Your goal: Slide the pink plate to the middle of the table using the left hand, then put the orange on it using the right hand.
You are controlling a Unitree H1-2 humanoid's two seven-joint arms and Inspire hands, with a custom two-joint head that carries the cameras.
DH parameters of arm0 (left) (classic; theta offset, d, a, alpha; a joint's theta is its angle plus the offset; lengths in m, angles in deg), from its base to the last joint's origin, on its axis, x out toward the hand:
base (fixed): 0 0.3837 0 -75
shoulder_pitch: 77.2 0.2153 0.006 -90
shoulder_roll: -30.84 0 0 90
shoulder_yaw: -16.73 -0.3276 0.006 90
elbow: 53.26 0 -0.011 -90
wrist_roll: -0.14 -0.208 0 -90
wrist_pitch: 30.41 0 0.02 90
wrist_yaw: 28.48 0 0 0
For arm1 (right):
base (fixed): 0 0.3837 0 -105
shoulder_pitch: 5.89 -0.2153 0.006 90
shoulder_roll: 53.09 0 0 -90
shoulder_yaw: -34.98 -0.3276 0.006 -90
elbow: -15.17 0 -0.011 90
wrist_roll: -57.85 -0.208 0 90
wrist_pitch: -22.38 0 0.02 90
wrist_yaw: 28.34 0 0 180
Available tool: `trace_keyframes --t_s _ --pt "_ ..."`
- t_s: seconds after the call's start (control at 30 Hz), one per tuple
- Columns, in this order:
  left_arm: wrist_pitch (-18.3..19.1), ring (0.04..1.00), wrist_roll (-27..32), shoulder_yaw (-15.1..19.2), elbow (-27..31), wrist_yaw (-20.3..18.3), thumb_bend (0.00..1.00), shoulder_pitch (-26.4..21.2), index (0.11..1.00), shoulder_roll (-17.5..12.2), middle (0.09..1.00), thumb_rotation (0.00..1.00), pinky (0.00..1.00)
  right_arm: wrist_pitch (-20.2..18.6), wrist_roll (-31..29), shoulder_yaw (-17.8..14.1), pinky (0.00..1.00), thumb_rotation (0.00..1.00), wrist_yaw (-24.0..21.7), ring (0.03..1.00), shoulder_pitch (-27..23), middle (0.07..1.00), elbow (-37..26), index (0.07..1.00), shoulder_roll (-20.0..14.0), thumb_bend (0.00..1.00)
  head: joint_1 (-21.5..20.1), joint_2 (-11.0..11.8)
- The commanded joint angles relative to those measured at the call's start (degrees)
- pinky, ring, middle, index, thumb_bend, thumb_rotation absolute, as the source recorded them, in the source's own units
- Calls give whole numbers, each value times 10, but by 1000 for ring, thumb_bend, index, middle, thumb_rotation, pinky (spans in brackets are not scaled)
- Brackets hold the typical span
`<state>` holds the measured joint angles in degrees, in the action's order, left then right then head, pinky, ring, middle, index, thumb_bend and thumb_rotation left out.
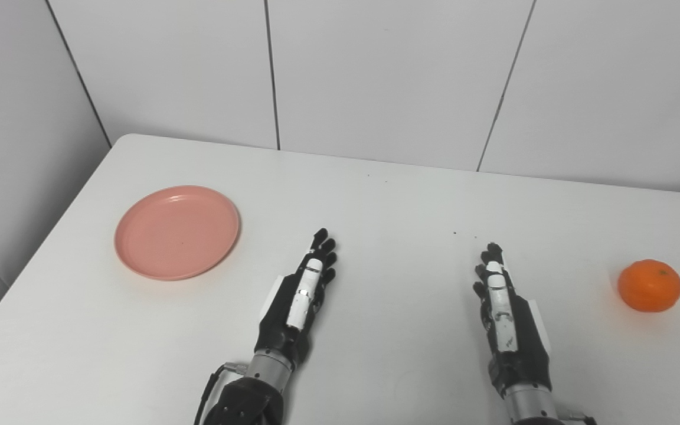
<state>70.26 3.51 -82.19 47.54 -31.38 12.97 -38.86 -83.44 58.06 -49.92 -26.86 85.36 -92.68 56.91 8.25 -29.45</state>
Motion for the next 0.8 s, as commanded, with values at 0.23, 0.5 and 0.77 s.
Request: trace_keyframes --t_s 0.23,0.5,0.77 --pt "-45 1000 -30 -19 -23 12 397 -12 1000 29 1000 1000 1000 45 -29 -11 1000 1000 -24 1000 0 1000 -4 1000 -22 285 35 15" --pt "-55 1000 -36 -20 -30 18 400 -13 1000 35 1000 1000 1000 43 -33 -13 1000 1000 -27 1000 0 1000 -5 1000 -26 272 40 19" --pt "-62 1000 -34 -20 -34 15 391 -14 1000 35 1000 1000 1000 35 -41 -15 1000 1000 -32 1000 0 1000 -8 1000 -26 260 42 22"
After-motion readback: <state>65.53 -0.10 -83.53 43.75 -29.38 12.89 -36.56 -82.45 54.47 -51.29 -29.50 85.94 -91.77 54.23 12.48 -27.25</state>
